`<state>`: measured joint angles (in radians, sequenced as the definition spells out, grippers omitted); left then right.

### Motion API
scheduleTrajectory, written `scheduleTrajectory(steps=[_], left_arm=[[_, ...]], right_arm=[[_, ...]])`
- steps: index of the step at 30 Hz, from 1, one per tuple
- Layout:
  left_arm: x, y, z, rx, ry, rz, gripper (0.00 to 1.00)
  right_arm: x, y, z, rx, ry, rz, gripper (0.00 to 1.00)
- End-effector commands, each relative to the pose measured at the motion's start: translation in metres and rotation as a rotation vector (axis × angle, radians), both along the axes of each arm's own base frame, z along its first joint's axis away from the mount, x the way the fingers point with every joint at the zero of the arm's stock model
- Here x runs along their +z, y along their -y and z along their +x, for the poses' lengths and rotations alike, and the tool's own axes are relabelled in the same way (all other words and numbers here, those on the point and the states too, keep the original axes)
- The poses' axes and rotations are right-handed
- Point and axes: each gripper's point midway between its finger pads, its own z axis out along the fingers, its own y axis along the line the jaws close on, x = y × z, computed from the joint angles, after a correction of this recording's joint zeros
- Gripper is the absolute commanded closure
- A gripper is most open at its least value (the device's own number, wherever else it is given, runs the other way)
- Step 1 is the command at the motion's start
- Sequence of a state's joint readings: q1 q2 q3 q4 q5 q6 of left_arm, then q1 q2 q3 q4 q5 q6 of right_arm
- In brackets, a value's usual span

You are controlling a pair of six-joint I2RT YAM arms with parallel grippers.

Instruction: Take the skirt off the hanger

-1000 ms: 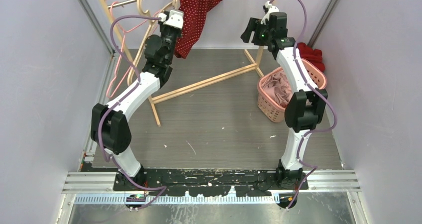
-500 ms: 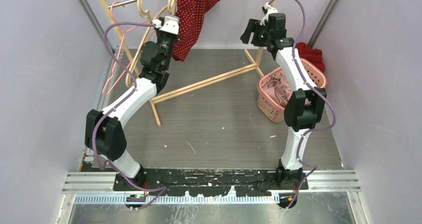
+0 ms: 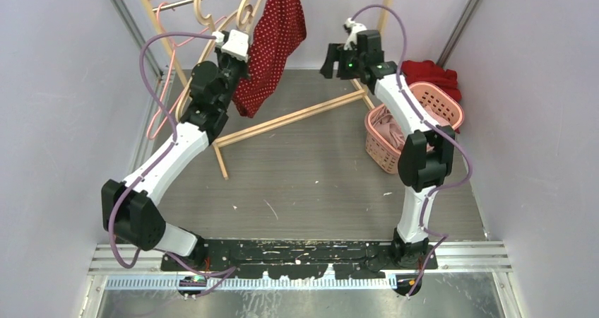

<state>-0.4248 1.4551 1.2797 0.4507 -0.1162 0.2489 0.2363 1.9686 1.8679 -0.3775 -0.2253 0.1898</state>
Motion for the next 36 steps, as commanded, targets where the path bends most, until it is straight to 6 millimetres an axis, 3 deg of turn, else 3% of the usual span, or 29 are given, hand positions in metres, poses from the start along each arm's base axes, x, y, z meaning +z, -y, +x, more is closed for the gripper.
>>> scheduleTrajectory(steps=[1,7,10,12,13,21,27,32,34,36], left_arm=[[0.056,0.001,-0.038,-0.088,0.017,-0.062,1.0],[0.034,-0.001,-0.053,-0.114,-0.074,-0.056,1.0],[0.025,0.0,-0.056,-0.121,-0.098,-0.072,1.0],[0.02,0.001,-0.056,-0.129,-0.114,-0.081,1.0],[0.029,-0.001,-0.063,-0.135,-0.096,-0.093,1.0],[0.037,0.003,-0.081,-0.169,-0.08,-0.102,1.0],[0.036,0.001,-0.085,-0.167,-0.081,-0.104,1.0],[0.034,0.001,-0.084,-0.162,-0.086,-0.099,1.0],[0.033,0.001,-0.083,-0.162,-0.089,-0.098,1.0],[0.032,0.002,-0.083,-0.164,-0.091,-0.098,1.0]], right_arm=[[0.076,-0.06,-0.051,0.168,0.169,0.014,0.2],[0.117,-0.116,-0.113,0.294,0.228,0.046,0.21],[0.139,-0.129,-0.125,0.305,0.253,0.121,0.2],[0.145,-0.138,-0.124,0.297,0.253,0.169,0.21],[0.144,-0.144,-0.123,0.299,0.242,0.19,0.21],[0.121,-0.182,-0.088,0.313,0.2,0.226,0.22],[0.111,-0.191,-0.077,0.305,0.18,0.249,0.24],[0.11,-0.2,-0.079,0.337,0.154,0.292,0.4],[0.109,-0.201,-0.081,0.346,0.146,0.298,0.52],[0.11,-0.2,-0.085,0.359,0.142,0.29,0.77]])
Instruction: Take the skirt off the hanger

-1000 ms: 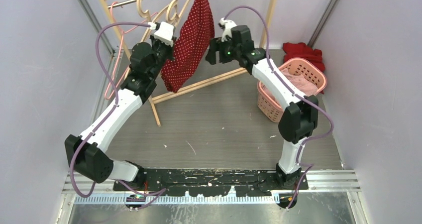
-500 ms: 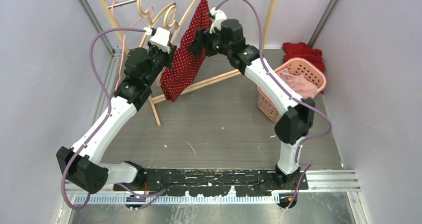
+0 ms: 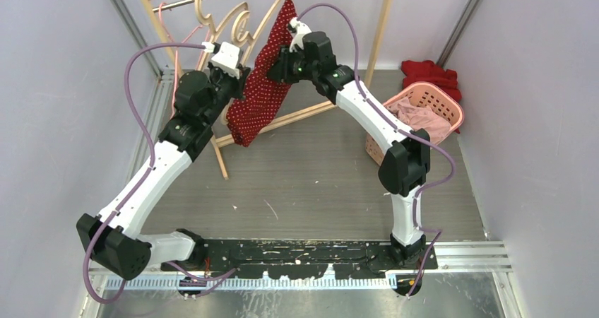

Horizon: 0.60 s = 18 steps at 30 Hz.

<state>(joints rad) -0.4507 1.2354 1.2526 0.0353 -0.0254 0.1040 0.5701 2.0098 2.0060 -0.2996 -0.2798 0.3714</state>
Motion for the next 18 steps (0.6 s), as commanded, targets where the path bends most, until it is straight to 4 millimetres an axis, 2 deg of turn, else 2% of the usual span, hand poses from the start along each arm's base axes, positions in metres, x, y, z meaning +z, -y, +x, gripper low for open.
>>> scheduleTrajectory(steps=[1,4,7,12,18], left_arm=[[0.053,-0.002,-0.013,-0.015,0.148,-0.084,1.0],[0.049,-0.003,-0.012,-0.01,0.141,-0.081,1.0],[0.047,-0.003,-0.012,-0.009,0.139,-0.082,1.0],[0.044,-0.003,-0.011,-0.004,0.133,-0.076,1.0],[0.041,-0.004,-0.009,0.002,0.128,-0.076,1.0]], right_arm=[[0.051,-0.004,-0.009,0.029,0.083,0.076,0.84],[0.051,0.012,-0.01,-0.031,0.09,0.024,0.97],[0.05,0.045,-0.008,-0.163,0.113,-0.071,0.99],[0.069,0.125,-0.01,-0.463,0.225,-0.222,0.99],[0.128,0.239,-0.022,-0.854,0.371,-0.256,0.99]])
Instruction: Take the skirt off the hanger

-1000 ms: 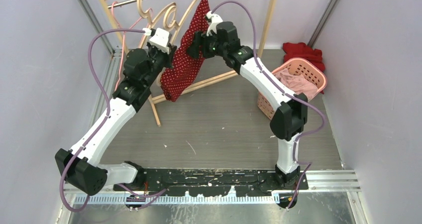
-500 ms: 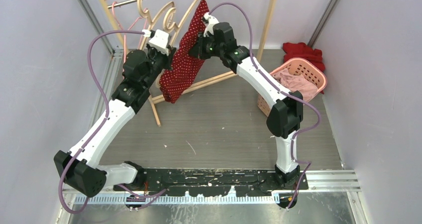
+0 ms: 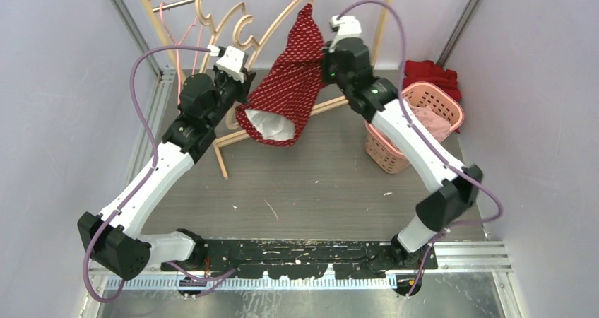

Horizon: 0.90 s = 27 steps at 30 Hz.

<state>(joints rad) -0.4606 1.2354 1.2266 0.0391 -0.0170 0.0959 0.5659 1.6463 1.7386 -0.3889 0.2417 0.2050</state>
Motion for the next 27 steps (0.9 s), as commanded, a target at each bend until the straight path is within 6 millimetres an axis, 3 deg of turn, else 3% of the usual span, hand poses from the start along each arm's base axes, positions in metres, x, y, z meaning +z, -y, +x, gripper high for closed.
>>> scheduleTrajectory(steps=[1,6,10,19,21,25,27], left_arm=[[0.053,-0.009,-0.007,0.019,0.149,-0.081,1.0],[0.053,-0.008,-0.006,0.017,0.146,-0.089,1.0],[0.049,-0.007,-0.006,0.017,0.138,-0.087,1.0],[0.047,-0.005,-0.005,0.008,0.131,-0.101,1.0],[0.047,-0.004,-0.005,0.005,0.133,-0.102,1.0],[0.047,-0.005,-0.006,0.004,0.134,-0.104,1.0],[0.047,-0.005,-0.007,0.006,0.133,-0.104,1.0]], right_arm=[[0.098,0.124,-0.002,-0.426,0.267,-0.014,0.99],[0.157,0.217,-0.028,-0.679,0.387,0.028,0.99],[0.195,0.269,-0.063,-0.841,0.49,0.012,0.99],[0.238,0.305,-0.115,-0.981,0.586,-0.052,0.99],[0.235,0.309,-0.118,-0.996,0.574,-0.084,0.99],[0.219,0.318,-0.104,-1.01,0.516,-0.116,0.99],[0.223,0.325,-0.101,-1.031,0.521,-0.113,0.99]])
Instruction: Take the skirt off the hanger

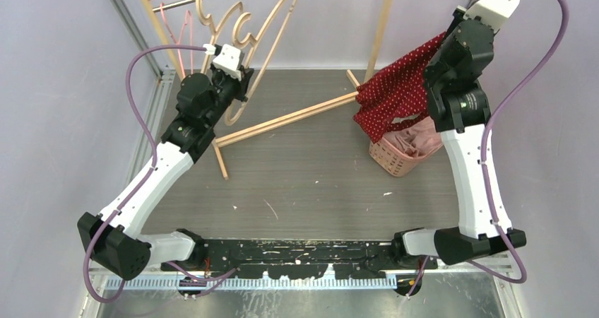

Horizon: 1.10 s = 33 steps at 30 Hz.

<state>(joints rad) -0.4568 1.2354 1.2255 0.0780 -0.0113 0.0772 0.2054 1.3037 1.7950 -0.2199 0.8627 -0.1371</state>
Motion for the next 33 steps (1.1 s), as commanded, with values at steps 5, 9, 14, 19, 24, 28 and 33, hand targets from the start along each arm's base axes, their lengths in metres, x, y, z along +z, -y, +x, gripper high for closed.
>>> scheduleTrajectory(steps=[5,9,14,19,24,28,33], left_arm=[[0.034,-0.009,-0.009,0.02,0.104,-0.067,1.0],[0.033,-0.009,-0.009,0.023,0.105,-0.065,1.0],[0.031,-0.01,-0.007,0.03,0.104,-0.065,1.0],[0.03,-0.008,-0.006,0.025,0.1,-0.07,1.0],[0.029,-0.01,-0.005,0.034,0.098,-0.069,1.0],[0.026,-0.01,-0.007,0.033,0.092,-0.07,1.0],[0.025,-0.012,-0.008,0.038,0.09,-0.06,1.0]], right_arm=[[0.069,0.03,-0.024,-0.087,0.199,0.022,0.99],[0.101,0.036,-0.046,-0.104,0.285,0.013,0.99],[0.12,0.038,-0.065,-0.105,0.347,0.012,0.99],[0.133,0.041,-0.079,-0.116,0.39,0.001,0.99],[0.144,0.038,-0.083,-0.088,0.433,0.009,0.99],[0.131,0.035,-0.067,-0.075,0.384,0.007,0.99],[0.111,0.03,-0.046,-0.058,0.324,0.016,0.99]])
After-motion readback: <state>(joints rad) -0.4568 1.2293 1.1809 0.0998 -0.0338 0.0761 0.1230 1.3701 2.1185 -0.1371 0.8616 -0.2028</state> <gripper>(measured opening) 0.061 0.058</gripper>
